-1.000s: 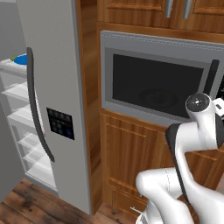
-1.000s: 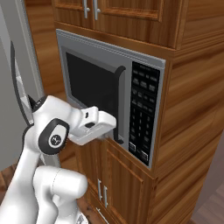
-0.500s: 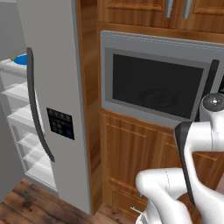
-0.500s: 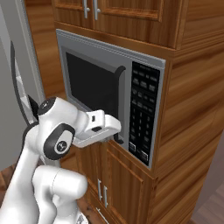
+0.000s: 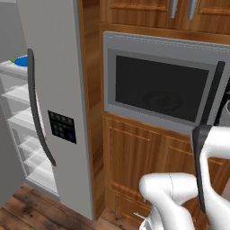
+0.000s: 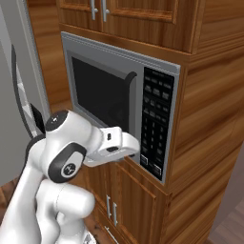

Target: Transport the chicken drumstick from the fridge to the microwave and turn on the microwave.

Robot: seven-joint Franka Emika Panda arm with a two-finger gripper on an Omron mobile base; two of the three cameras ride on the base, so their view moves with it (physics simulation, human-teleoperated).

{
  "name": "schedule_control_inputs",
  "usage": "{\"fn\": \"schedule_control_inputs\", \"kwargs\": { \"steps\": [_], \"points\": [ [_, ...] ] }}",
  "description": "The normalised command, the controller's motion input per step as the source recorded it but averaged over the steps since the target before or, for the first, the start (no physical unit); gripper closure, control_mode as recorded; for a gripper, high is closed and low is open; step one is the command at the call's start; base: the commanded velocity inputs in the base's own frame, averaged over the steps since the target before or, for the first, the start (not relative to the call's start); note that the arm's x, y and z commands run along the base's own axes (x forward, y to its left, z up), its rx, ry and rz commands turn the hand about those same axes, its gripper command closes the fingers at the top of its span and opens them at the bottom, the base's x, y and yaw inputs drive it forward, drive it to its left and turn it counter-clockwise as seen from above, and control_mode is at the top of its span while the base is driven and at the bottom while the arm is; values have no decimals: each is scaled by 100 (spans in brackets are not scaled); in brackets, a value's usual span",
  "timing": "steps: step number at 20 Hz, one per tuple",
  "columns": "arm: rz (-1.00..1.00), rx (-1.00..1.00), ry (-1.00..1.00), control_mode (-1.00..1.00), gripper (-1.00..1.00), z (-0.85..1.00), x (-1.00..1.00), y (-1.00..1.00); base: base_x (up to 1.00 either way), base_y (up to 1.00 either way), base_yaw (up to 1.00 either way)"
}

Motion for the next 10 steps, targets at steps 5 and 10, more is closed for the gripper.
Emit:
{"fn": "schedule_control_inputs", "kwargs": {
  "steps": [5,10],
  "points": [
    [2,-8,-22,-100,100,-46,-3,0,0,0,0],
    [5,-6,-15,-100,100,-60,0,0,0,0,0]
  ]
}}
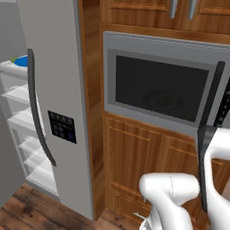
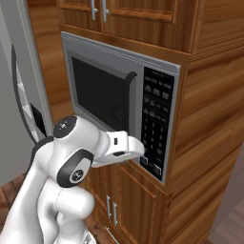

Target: Transport the chicken drumstick from the fridge to the microwave and turn on the microwave.

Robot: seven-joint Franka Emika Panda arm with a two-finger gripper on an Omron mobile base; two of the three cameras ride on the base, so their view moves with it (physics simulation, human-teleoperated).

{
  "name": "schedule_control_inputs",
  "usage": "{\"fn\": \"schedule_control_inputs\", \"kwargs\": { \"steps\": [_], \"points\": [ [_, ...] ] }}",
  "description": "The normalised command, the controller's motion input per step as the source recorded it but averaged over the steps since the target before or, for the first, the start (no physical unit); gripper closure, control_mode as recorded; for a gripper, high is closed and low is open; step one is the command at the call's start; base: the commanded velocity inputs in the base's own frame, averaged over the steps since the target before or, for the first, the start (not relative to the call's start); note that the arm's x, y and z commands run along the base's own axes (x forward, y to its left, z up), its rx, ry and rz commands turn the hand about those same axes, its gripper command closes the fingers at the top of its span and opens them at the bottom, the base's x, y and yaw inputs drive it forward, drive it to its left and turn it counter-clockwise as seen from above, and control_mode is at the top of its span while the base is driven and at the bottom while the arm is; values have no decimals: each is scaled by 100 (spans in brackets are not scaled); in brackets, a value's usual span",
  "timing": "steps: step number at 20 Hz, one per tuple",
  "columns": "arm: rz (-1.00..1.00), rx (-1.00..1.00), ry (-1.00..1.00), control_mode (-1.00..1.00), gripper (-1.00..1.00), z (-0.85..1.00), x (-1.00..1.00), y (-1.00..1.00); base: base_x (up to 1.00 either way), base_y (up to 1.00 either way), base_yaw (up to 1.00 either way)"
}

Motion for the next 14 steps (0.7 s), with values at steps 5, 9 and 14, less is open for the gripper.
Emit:
{"fn": "schedule_control_inputs", "kwargs": {
  "steps": [5,9,14],
  "points": [
    [3,-7,-10,-100,100,-61,0,0,0,0,0],
    [0,-9,-17,-100,100,-46,0,1,0,0,0],
    [0,-11,-16,-100,100,-41,0,10,0,0,0]
  ]
}}
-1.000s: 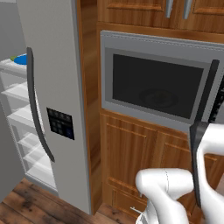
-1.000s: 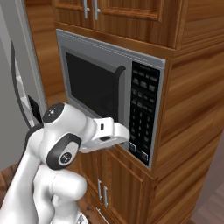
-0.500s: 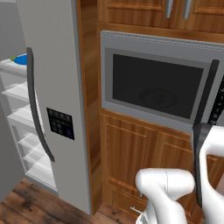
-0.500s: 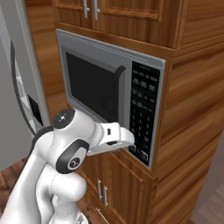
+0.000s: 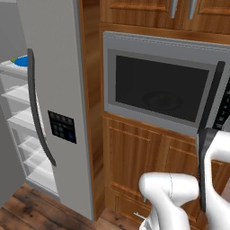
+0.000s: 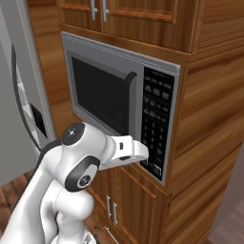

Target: Transport the chicken drumstick from the fridge to the microwave and turn on the microwave.

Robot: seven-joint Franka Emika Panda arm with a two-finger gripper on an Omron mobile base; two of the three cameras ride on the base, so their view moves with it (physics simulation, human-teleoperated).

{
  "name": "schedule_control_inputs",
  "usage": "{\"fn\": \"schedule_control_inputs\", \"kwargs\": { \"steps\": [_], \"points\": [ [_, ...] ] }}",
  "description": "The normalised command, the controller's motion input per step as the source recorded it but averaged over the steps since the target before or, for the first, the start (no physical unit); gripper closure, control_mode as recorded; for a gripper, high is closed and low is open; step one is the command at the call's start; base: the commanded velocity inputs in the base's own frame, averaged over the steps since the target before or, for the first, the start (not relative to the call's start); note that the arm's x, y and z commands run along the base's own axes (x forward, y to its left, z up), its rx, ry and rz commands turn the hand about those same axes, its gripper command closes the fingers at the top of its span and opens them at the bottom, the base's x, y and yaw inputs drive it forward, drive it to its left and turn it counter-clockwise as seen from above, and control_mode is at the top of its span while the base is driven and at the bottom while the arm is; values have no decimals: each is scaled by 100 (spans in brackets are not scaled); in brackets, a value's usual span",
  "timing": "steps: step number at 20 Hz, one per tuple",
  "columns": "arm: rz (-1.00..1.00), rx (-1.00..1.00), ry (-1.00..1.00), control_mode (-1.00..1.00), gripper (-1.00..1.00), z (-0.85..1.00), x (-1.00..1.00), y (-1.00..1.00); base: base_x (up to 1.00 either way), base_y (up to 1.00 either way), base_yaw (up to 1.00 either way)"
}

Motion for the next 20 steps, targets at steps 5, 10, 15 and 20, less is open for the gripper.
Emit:
{"fn": "schedule_control_inputs", "kwargs": {
  "steps": [5,10,15,20],
  "points": [
    [0,-10,-12,-100,100,-44,0,20,0,0,0],
    [0,-9,-11,-100,100,-44,0,14,0,0,0],
    [0,-9,-16,-100,100,-36,0,0,0,0,0],
    [0,-12,-19,-100,100,-44,0,0,0,0,0]
  ]
}}
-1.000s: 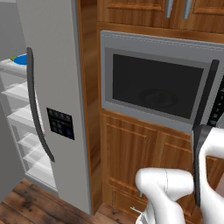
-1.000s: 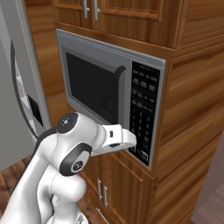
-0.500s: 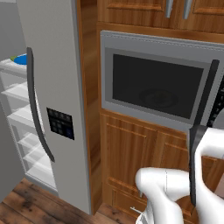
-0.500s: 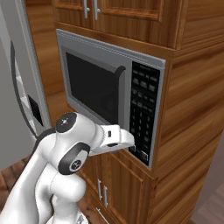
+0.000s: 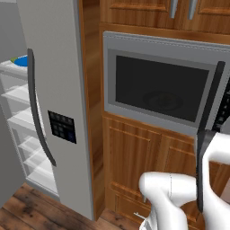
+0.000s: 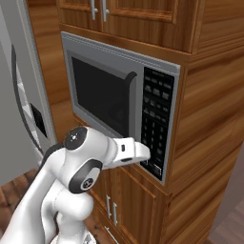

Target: Transport the chicken drumstick from the fridge to the microwave and turn on the microwave.

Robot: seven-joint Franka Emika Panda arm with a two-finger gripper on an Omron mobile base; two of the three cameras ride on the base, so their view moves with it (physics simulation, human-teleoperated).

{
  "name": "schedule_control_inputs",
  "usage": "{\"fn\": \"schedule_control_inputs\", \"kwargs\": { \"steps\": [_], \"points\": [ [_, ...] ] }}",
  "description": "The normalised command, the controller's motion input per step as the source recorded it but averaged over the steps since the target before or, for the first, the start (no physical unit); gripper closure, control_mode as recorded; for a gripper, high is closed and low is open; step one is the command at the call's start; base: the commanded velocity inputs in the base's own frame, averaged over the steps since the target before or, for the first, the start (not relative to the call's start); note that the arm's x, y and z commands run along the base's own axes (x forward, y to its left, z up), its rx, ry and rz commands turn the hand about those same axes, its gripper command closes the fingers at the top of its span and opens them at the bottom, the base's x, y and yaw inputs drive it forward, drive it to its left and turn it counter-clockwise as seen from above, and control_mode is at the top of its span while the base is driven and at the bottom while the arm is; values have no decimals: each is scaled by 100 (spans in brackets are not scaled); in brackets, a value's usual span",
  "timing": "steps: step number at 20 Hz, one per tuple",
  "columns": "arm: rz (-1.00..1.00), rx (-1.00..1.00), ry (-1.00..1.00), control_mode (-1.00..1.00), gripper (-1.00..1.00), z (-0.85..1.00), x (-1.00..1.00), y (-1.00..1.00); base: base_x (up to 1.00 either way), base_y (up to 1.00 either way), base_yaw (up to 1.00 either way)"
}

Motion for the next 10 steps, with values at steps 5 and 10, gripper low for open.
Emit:
{"fn": "schedule_control_inputs", "kwargs": {
  "steps": [5,10],
  "points": [
    [0,-8,-14,-100,100,-47,9,0,0,0,0],
    [0,-7,-11,-100,100,-45,9,9,0,0,0]
  ]
}}
